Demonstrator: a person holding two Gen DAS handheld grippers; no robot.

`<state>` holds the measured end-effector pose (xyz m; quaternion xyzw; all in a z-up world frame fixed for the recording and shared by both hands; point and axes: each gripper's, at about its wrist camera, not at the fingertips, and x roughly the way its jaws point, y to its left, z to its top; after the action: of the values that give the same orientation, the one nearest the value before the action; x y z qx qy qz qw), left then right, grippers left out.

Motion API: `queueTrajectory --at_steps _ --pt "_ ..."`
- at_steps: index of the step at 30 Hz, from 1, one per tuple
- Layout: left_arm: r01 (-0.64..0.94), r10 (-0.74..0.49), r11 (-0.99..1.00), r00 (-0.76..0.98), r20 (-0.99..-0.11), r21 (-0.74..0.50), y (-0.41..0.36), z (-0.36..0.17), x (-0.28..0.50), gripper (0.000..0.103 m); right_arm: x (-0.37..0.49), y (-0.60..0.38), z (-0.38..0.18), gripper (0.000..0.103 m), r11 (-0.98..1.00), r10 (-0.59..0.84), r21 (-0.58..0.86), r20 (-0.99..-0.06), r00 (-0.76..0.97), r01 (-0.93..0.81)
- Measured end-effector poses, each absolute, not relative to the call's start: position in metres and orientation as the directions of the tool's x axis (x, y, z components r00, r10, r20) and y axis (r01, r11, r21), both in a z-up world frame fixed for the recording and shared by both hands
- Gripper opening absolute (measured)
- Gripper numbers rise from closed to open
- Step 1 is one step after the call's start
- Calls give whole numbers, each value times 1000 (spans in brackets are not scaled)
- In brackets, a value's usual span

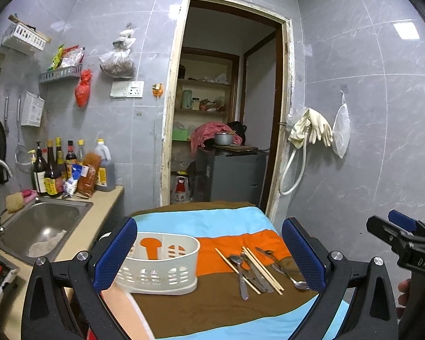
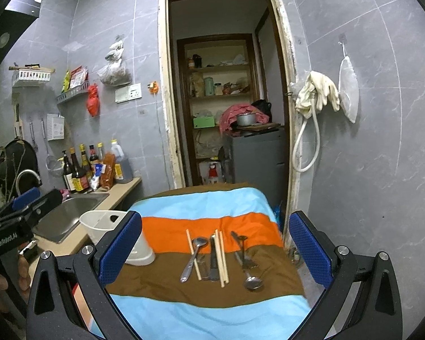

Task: Organize utensils
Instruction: 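Move the right tool down toward the utensils on the cloth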

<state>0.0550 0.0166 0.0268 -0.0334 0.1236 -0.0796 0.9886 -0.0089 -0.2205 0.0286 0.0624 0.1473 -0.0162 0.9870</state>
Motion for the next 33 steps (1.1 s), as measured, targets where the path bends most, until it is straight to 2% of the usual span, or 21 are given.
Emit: queueTrajectory --at_steps 12,21,24,26,29,31,33 --pt "130 -154 986 955 -254 -109 -27 17 104 103 50 -277 38 102 991 -21 120 -327 945 64" --pt "98 -137 987 930 -341 -129 -71 -13 165 102 134 -317 10 102 992 61 127 -403 913 -10" --pt "85 -132 987 917 -376 -139 -82 -26 185 99 161 -328 -5 101 988 111 144 -431 896 -53" --pt "75 -125 988 907 -403 -138 -87 -36 197 97 178 -333 -17 98 985 138 152 -453 881 -77" --pt "51 -108 989 887 -448 -137 -93 -53 214 93 199 -334 -38 83 980 179 163 -489 854 -112" --pt "30 -99 989 870 -483 -148 -93 -65 225 86 214 -334 -53 72 976 204 176 -519 830 -129" --pt "12 -88 989 855 -511 -150 -94 -74 235 81 225 -333 -67 69 970 230 198 -542 808 -143"
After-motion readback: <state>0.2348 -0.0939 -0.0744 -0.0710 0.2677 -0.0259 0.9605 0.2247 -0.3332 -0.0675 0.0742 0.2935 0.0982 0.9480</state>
